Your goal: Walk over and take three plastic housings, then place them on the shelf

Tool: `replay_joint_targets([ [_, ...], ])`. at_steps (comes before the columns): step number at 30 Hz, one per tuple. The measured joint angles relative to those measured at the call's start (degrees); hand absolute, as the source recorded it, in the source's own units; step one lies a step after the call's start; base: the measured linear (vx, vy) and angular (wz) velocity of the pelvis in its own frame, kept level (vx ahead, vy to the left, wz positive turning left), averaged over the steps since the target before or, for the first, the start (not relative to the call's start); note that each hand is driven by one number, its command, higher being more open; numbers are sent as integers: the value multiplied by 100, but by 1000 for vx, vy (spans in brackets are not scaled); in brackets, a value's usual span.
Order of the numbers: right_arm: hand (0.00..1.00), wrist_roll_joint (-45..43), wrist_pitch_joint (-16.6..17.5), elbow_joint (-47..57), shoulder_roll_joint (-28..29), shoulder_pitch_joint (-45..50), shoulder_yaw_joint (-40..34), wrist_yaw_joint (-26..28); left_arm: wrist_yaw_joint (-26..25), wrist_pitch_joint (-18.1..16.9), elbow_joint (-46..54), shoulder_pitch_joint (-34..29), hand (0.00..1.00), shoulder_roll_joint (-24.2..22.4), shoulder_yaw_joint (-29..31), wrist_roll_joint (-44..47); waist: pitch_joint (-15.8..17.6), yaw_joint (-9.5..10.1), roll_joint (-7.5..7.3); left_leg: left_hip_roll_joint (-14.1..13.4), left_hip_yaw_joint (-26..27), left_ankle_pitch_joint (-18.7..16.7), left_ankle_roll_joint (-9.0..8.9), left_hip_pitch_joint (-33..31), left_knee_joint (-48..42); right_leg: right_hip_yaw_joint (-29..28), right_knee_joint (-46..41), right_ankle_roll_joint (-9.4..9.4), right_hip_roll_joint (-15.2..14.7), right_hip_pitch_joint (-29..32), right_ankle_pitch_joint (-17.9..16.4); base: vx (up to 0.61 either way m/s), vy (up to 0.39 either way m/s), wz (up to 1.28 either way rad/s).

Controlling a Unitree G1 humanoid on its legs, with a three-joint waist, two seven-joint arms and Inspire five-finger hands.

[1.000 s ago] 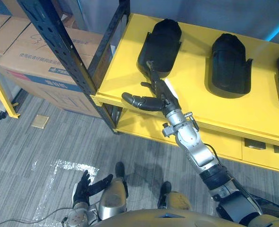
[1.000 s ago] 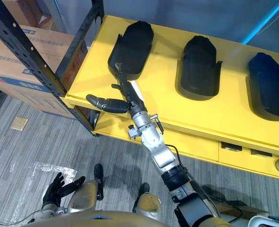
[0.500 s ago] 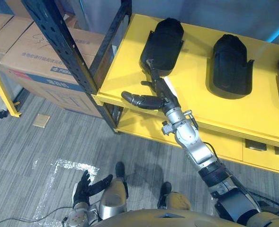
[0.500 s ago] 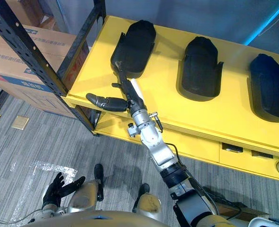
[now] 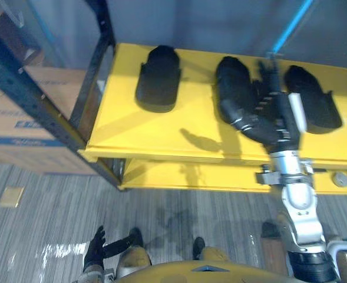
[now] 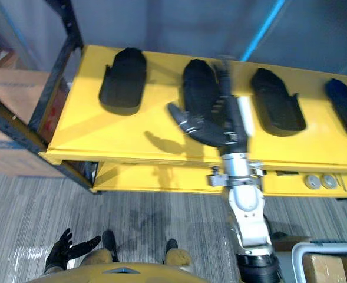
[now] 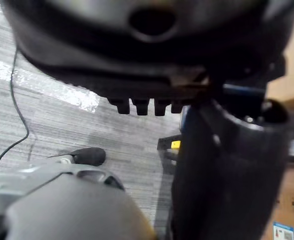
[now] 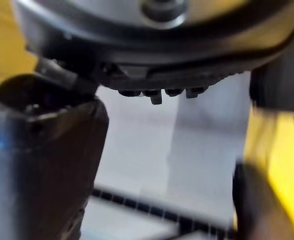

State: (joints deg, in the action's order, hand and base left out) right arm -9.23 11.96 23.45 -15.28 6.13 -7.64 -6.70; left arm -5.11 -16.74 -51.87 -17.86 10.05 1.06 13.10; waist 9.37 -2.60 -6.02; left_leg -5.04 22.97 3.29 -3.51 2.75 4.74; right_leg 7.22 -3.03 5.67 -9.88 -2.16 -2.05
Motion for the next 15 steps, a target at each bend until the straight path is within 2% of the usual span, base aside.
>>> replay_joint_targets([
  [3, 100, -10, -168, -388, 36, 691, -883, -417, 159, 96, -227, -18, 100, 18, 0, 14, -209, -283, 75, 15, 308, -45, -11, 91, -2, -297, 23, 15, 1, 113, 61, 23, 32, -50],
  [6, 100, -32, -365, -1355, 59, 1265, -1042, -537, 186, 198, -284, -11, 100, 36, -3, 44, -300, -440, 161, -6, 539, -77, -57, 232, -1, -489, 23, 20, 27, 116, 63, -34, -5, -49],
  [8, 100, -15, -523, -2486, 216, 1602, -1042, -600, 166, 210, -280, -1, 100, 7, -16, 47, -369, -541, 280, -16, 644, -85, -71, 291, 4, -561, 28, 23, 38, 124, 45, -69, -22, -27],
  [12, 100, -9, -805, -4484, 470, 1904, -1030, -497, 171, 462, -344, 95, 100, -113, -44, 54, -461, -584, 478, -6, 722, -63, -79, 389, 39, -584, -4, 7, 22, 118, -83, -122, -36, -16],
  [13, 100, 324, -1124, -5249, 470, 1881, -1020, -360, 237, 607, -391, 201, 100, -131, -80, 85, -524, -571, 575, -5, 689, -68, -93, 390, 41, -561, -21, 21, 19, 102, -102, -76, -14, 7],
  [15, 100, 628, -1352, -6361, 476, 1633, -965, -169, 317, 736, -389, 319, 100, -128, -76, 265, -535, -543, 591, -5, 588, -36, -107, 390, 43, -471, -17, 28, 10, 46, -107, -94, -19, 21],
])
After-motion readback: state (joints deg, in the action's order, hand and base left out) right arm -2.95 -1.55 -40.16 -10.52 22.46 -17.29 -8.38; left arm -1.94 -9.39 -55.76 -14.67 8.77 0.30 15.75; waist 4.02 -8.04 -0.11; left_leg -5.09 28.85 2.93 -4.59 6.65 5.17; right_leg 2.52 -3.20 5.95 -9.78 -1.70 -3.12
